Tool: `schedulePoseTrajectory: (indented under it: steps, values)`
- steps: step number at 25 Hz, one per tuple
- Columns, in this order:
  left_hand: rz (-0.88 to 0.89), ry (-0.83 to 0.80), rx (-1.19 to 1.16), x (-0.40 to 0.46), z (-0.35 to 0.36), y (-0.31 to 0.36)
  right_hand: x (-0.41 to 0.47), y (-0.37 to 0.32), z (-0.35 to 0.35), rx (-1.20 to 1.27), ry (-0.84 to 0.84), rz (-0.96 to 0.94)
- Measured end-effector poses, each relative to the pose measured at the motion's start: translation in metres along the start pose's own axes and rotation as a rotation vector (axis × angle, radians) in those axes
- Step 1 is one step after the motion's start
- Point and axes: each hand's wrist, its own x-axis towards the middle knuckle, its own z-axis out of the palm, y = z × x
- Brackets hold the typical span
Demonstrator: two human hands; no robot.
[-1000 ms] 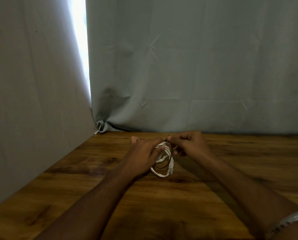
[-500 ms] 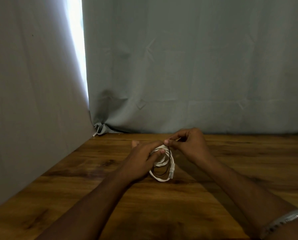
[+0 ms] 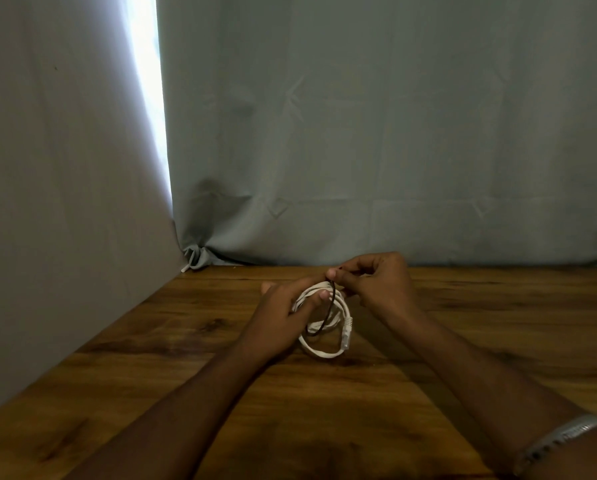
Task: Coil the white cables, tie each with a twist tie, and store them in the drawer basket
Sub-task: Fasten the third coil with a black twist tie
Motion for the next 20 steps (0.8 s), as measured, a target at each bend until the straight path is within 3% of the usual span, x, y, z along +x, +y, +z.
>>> schedulePoseTrajectory:
  steps: [8, 13, 20]
  values:
    - [-0.023, -0.045, 0.008, -0.001, 0.002, 0.003, 0.005, 0.001, -0.005, 0.011, 0.079, 0.076]
    - [0.000, -0.065, -0.008, -0.001, 0.005, 0.003, 0.005, 0.004, 0.000, -0.315, -0.005, -0.046]
    - [-0.042, 0.008, -0.121, 0.001, 0.006, -0.009, -0.002, -0.007, -0.005, 0.077, -0.133, 0.051]
